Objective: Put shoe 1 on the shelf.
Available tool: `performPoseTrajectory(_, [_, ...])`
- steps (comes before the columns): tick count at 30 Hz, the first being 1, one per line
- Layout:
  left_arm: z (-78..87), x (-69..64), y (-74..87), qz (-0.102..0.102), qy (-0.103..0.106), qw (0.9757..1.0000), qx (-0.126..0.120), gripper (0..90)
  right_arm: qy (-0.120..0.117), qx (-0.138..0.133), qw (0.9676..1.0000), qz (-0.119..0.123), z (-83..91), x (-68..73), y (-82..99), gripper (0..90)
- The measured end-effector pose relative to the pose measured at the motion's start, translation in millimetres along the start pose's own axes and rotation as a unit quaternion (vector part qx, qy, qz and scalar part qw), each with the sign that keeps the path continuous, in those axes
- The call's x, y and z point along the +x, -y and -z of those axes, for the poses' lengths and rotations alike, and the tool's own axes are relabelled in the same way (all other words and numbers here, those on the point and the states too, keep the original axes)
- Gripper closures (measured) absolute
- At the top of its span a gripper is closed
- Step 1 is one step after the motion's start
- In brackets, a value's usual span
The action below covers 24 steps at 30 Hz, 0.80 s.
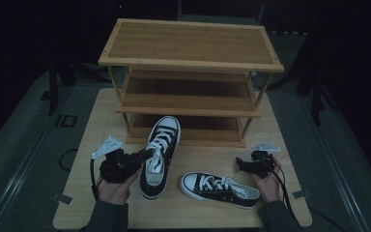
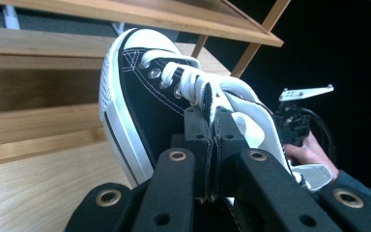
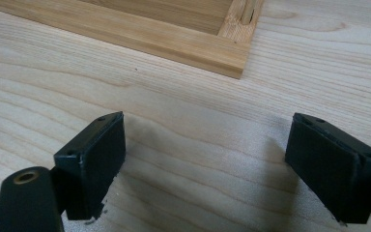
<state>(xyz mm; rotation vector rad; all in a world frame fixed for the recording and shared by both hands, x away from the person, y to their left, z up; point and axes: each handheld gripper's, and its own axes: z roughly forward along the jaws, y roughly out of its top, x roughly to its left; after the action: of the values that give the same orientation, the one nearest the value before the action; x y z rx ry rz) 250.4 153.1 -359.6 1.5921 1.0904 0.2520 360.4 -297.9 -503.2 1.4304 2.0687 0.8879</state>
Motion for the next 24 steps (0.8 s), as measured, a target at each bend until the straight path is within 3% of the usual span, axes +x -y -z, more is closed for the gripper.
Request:
performPoseTrajectory(10, [10.4, -4.5, -12.6, 0.006, 0.011, 0.9999, -0.004, 88.4, 0.0, 0.0, 1.0, 0.0, 0.1, 0.1, 0.0, 13.8])
performPoseTrajectory(24, [9.6, -11.9, -29.8, 0.017, 0.028, 0.9994, -0.009, 88.2, 0.0, 0.0, 1.0, 0.0, 0.0, 0.0, 0.0, 13.8])
